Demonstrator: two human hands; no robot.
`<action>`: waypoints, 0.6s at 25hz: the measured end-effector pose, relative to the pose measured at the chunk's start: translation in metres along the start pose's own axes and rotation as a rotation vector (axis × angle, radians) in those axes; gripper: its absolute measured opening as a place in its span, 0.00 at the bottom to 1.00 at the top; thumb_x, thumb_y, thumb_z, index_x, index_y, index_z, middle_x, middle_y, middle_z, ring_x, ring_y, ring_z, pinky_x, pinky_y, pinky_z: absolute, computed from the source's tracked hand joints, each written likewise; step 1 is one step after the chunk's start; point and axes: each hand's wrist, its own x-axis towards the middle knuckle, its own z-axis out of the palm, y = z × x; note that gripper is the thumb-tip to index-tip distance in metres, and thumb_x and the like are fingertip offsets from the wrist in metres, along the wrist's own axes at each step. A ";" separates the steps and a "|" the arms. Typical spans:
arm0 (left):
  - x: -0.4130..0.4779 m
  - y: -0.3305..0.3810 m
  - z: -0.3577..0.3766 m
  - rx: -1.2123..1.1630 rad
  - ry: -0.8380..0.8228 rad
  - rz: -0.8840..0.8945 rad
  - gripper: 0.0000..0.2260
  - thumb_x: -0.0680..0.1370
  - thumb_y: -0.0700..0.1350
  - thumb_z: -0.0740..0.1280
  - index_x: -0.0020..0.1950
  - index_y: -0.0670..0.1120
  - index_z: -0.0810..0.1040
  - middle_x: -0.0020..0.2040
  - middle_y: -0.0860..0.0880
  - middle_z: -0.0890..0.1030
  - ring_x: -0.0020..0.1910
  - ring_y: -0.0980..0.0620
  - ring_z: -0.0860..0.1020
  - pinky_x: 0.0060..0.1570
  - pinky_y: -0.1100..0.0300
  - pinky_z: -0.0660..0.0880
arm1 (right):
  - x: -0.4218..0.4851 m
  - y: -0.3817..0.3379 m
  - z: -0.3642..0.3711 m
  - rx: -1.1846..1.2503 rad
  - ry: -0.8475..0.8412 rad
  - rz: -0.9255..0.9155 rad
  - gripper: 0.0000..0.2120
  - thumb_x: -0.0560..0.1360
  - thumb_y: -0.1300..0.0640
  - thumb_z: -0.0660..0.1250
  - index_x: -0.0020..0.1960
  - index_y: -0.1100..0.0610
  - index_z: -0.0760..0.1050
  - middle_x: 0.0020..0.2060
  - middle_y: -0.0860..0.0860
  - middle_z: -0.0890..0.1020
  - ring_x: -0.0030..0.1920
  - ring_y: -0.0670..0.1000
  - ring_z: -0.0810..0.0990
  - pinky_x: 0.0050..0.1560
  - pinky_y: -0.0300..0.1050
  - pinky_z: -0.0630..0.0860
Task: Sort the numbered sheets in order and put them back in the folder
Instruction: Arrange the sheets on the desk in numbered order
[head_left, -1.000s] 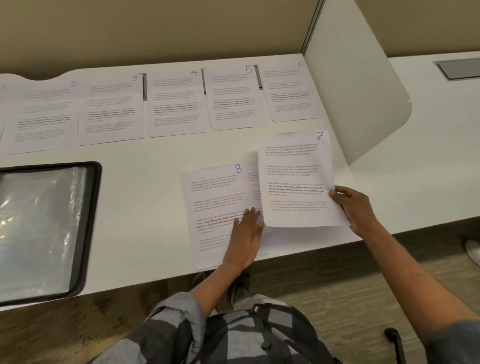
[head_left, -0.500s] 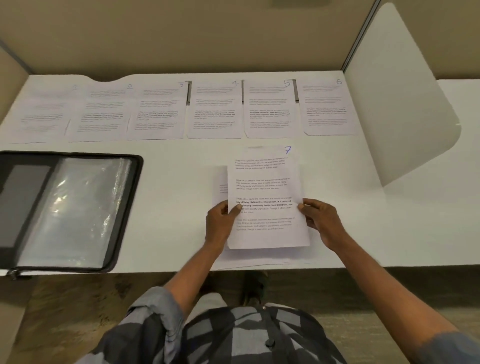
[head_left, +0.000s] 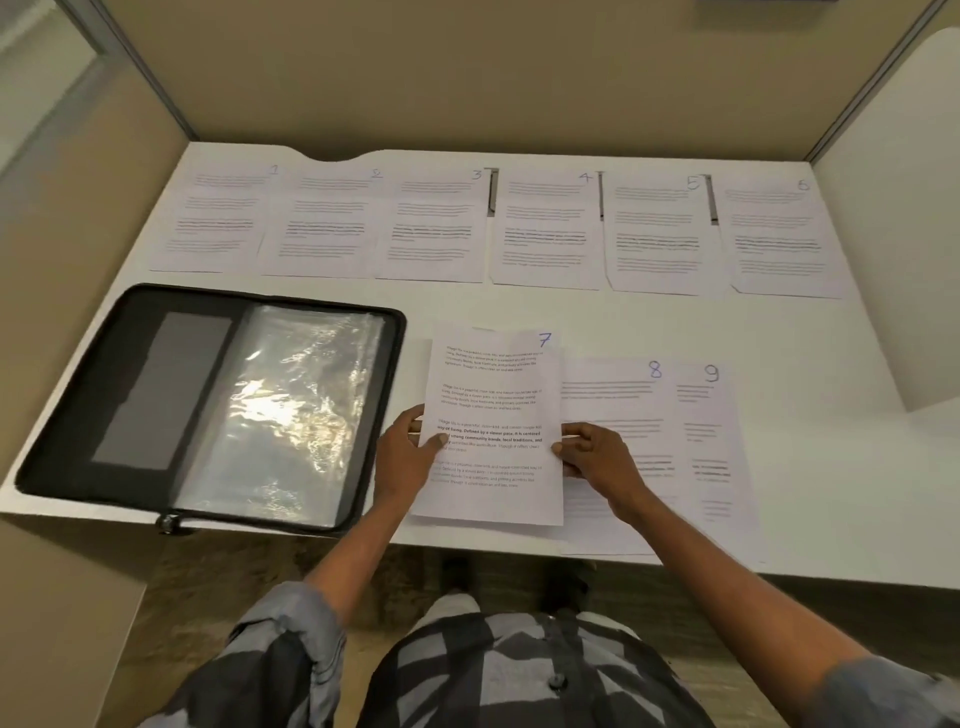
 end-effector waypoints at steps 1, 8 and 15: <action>0.006 -0.006 -0.008 0.021 -0.020 0.008 0.25 0.76 0.41 0.76 0.72 0.47 0.75 0.55 0.50 0.82 0.49 0.57 0.81 0.54 0.55 0.81 | 0.003 0.000 0.012 -0.024 0.020 -0.003 0.12 0.77 0.62 0.73 0.61 0.59 0.79 0.50 0.54 0.87 0.50 0.52 0.87 0.52 0.47 0.84; 0.028 -0.039 -0.038 0.325 -0.128 0.208 0.34 0.78 0.45 0.73 0.80 0.50 0.61 0.77 0.50 0.64 0.73 0.50 0.69 0.71 0.53 0.71 | 0.007 0.000 0.057 -0.249 0.181 -0.052 0.19 0.76 0.63 0.74 0.65 0.56 0.76 0.50 0.51 0.84 0.47 0.48 0.84 0.45 0.41 0.83; 0.015 -0.043 -0.022 0.641 -0.326 0.519 0.33 0.83 0.56 0.64 0.84 0.49 0.54 0.83 0.52 0.49 0.83 0.53 0.44 0.79 0.57 0.40 | 0.007 0.004 0.071 -0.557 0.253 -0.149 0.22 0.78 0.61 0.72 0.71 0.55 0.74 0.63 0.52 0.81 0.52 0.49 0.81 0.61 0.47 0.77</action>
